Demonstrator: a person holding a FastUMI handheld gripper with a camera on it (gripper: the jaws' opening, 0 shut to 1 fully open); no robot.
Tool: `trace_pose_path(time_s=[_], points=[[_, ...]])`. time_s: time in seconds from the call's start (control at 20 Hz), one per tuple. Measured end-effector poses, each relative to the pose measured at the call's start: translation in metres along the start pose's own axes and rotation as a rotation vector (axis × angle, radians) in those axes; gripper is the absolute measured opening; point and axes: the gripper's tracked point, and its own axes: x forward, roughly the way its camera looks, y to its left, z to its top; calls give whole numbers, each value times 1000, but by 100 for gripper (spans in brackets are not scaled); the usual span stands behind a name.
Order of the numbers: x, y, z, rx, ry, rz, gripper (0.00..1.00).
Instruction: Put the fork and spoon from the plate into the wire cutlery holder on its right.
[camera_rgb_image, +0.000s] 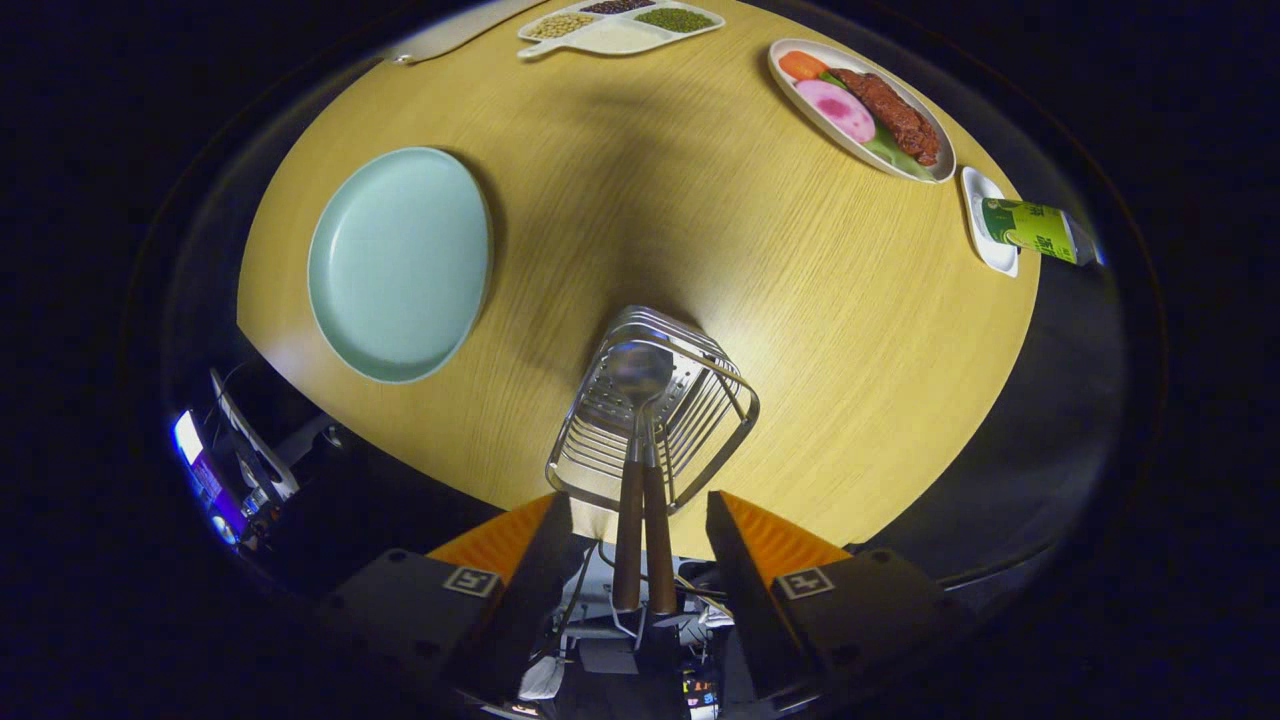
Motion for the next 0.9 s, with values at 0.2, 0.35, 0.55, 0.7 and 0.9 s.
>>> trace_pose_path(time_s=[0.2, 0.35, 0.55, 0.7, 0.9], points=[[-30, -6, 9, 50, -189, 46, 92], [-49, -12, 9, 90, -386, 64, 99], [-99, -31, 13, 138, -694, 19, 97], [-136, -52, 8, 233, -901, -59, 97], [-180, -61, -17, 274, -1095, -103, 97]])
